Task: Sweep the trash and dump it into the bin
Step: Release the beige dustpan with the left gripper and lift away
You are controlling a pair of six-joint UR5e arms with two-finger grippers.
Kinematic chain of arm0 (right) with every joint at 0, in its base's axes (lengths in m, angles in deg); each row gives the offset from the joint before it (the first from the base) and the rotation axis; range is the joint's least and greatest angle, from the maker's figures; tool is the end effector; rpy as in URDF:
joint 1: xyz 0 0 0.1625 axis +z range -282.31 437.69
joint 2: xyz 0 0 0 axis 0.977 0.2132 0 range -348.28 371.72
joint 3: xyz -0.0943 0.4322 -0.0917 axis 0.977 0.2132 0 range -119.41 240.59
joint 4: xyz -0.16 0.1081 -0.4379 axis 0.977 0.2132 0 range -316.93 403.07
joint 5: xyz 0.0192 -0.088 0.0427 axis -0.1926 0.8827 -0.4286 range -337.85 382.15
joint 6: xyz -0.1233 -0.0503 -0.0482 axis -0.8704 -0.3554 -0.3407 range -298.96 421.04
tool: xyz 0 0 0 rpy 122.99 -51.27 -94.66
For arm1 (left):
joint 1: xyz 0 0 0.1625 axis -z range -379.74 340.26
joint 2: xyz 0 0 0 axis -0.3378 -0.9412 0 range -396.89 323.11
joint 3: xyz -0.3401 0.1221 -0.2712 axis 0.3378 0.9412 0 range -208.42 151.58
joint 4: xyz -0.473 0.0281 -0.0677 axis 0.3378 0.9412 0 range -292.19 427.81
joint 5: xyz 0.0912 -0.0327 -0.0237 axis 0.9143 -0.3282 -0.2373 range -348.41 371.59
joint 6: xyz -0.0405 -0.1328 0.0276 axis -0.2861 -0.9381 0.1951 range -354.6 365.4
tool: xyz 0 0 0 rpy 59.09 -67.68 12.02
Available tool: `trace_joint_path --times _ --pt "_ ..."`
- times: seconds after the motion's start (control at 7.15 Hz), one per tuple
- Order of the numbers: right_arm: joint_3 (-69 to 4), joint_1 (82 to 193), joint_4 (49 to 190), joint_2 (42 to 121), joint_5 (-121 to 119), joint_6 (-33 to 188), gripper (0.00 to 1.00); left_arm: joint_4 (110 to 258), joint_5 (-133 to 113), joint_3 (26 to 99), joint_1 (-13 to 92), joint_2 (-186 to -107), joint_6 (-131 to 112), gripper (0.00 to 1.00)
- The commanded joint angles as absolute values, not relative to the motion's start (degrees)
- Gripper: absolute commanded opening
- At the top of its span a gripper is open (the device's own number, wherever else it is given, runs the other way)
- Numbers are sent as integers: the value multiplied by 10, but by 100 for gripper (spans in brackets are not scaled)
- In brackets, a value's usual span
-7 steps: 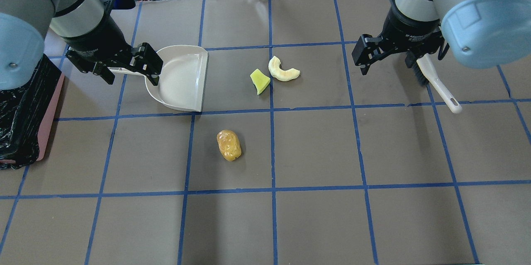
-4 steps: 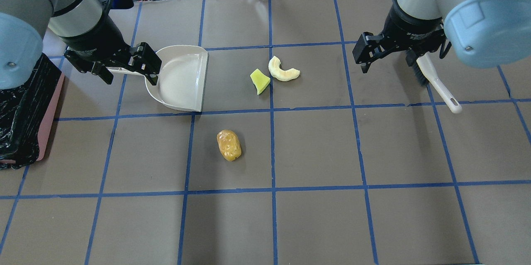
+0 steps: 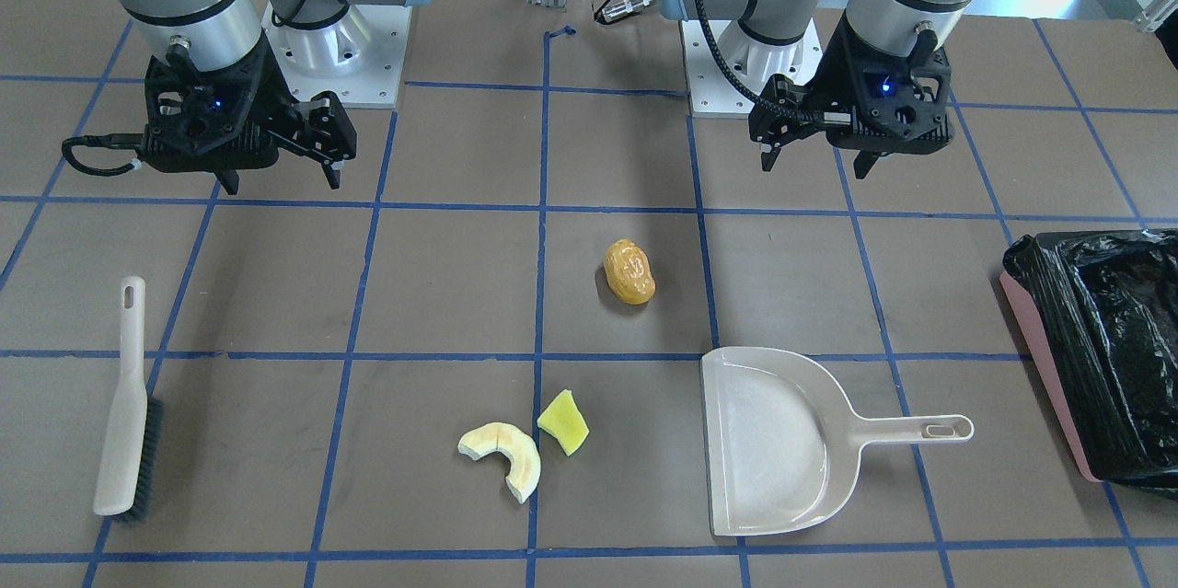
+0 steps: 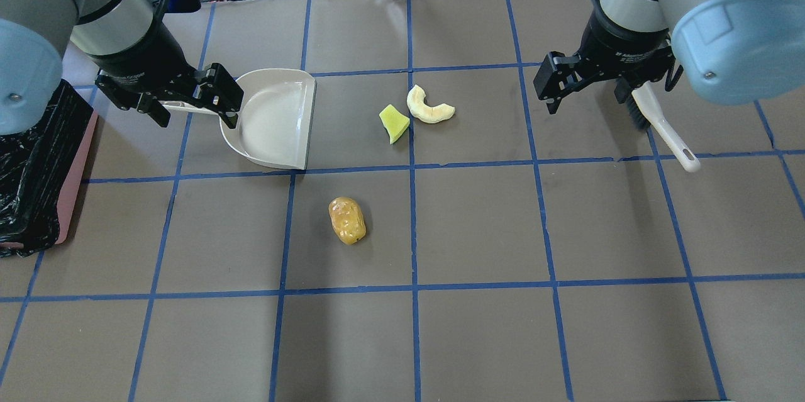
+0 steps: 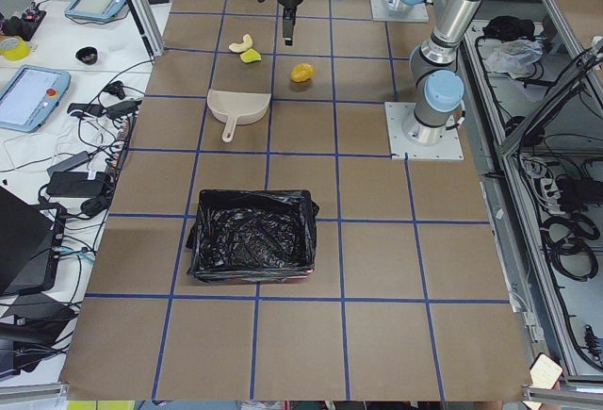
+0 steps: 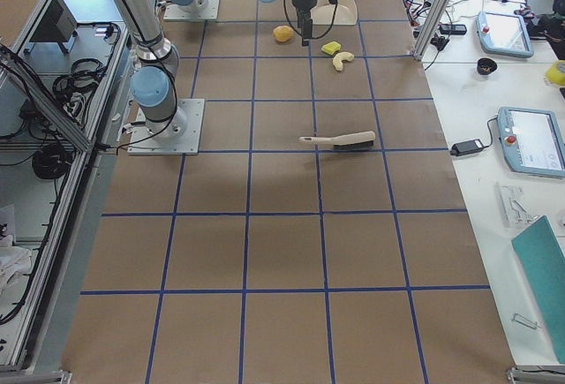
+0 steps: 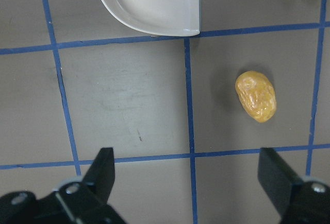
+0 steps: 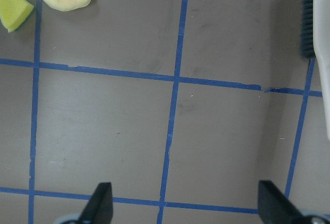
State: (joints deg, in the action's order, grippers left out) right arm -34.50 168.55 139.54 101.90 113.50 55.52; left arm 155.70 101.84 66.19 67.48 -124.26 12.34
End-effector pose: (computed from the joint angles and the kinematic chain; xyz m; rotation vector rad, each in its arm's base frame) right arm 0.1383 -0.5580 0.4362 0.1732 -3.1120 0.0407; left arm -0.1064 -0.5445 0.4566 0.1140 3.1349 -0.0028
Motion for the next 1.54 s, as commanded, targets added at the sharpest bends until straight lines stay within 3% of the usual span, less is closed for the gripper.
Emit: trace_joint_path --times 0.0,0.84,1.12,1.4 --pt "-345 1686 1396 1019 1134 555 100 1557 1018 661 674 -1242 123 100" --pt "-344 1687 1401 1017 1125 552 100 1556 1019 654 643 -1256 97 100" --pt "-345 1680 1408 1007 1129 515 100 1513 1046 655 603 -1288 -37 100" --pt "-345 1596 1416 989 1131 385 100 1447 1089 654 594 -1331 -185 100"
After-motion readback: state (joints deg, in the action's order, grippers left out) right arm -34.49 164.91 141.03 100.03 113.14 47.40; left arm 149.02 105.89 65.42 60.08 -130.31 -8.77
